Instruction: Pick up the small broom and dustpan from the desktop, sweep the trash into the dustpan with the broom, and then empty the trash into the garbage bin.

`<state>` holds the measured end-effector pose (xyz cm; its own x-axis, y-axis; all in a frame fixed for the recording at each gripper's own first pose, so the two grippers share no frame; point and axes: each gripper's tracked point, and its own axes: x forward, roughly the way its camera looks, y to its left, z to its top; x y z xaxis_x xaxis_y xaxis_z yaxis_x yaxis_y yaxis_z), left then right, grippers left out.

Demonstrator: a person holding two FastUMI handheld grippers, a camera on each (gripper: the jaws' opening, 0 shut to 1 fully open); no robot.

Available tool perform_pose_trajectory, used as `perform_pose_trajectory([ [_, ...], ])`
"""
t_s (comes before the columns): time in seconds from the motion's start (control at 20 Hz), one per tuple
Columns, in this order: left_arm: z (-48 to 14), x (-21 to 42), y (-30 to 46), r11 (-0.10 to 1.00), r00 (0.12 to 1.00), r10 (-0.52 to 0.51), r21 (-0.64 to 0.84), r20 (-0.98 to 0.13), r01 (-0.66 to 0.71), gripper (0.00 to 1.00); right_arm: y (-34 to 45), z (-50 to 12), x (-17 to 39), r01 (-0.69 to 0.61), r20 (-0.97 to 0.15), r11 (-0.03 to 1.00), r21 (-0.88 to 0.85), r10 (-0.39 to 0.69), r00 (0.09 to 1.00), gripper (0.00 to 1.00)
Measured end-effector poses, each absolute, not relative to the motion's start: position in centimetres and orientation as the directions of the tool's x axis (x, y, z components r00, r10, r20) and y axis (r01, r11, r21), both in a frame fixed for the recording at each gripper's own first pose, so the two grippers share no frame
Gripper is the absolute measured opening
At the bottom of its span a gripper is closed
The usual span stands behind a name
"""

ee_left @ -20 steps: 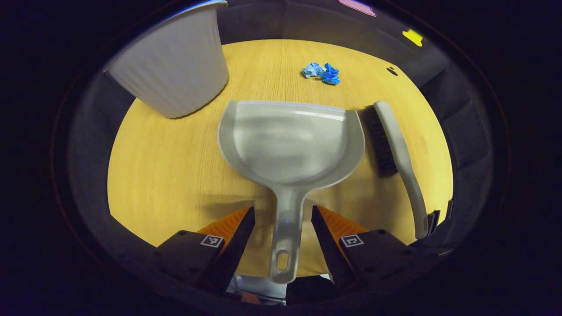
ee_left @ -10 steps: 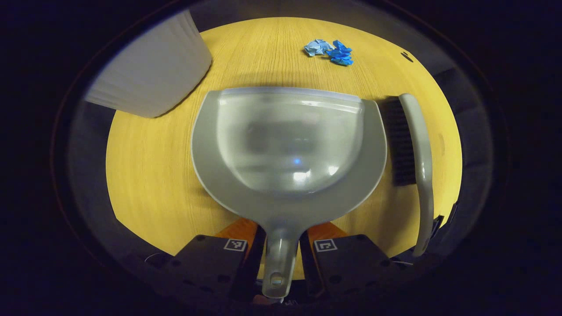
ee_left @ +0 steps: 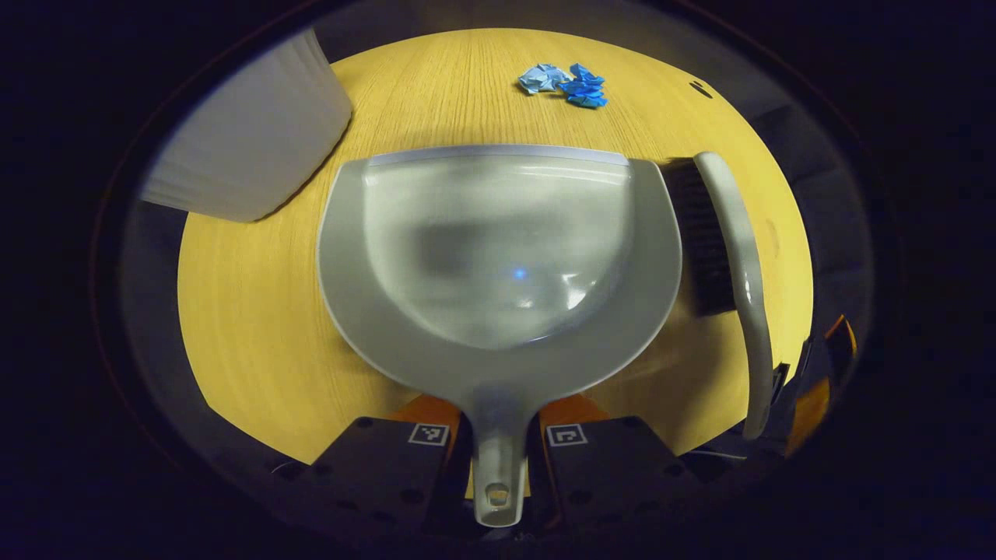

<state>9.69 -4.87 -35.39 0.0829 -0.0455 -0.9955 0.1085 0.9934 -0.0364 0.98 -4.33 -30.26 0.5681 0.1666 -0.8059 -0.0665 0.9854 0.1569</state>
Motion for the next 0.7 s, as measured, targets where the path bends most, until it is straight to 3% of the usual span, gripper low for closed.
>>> perform_pose_trajectory([
  [0.1, -35.4, 9.7, -4.7, 0.992, 0.100, -0.046, -0.034, -0.994, 0.125, 0.30, -4.0, -31.9, 1.1, -0.058, -0.857, 0.987, 0.152, 0.161, 0.489, 0.92],
  [0.2, -35.5, 9.8, -4.8, 0.993, 0.115, -0.051, -0.037, -0.992, 0.115, 0.29, -4.3, -33.8, 0.9, -0.045, -0.904, 0.991, 0.127, 0.134, 0.406, 0.95],
  [0.4, -35.4, 9.8, -4.8, 0.991, 0.147, -0.079, -0.062, -0.986, 0.121, 0.29, -5.4, -38.4, -1.8, -0.015, -0.982, 0.996, 0.093, 0.094, 0.165, 0.92],
  [0.55, -35.4, 9.8, -4.8, 0.990, 0.166, -0.103, -0.084, -0.981, 0.115, 0.29, -5.8, -40.3, -0.3, -0.102, -0.985, 0.995, 0.001, 0.019, 0.174, 0.96],
  [0.6, -35.5, 9.9, -4.9, 0.989, 0.165, -0.108, -0.090, -0.980, 0.115, 0.29, -5.6, -40.9, -0.3, -0.115, -0.990, 0.993, -0.010, 0.007, 0.143, 0.91],
  [0.7, -35.5, 9.9, -4.9, 0.988, 0.162, -0.112, -0.092, -0.980, 0.127, 0.29, -4.4, -42.2, 0.0, -0.072, -0.996, 0.997, 0.031, 0.037, 0.084, 0.95],
])
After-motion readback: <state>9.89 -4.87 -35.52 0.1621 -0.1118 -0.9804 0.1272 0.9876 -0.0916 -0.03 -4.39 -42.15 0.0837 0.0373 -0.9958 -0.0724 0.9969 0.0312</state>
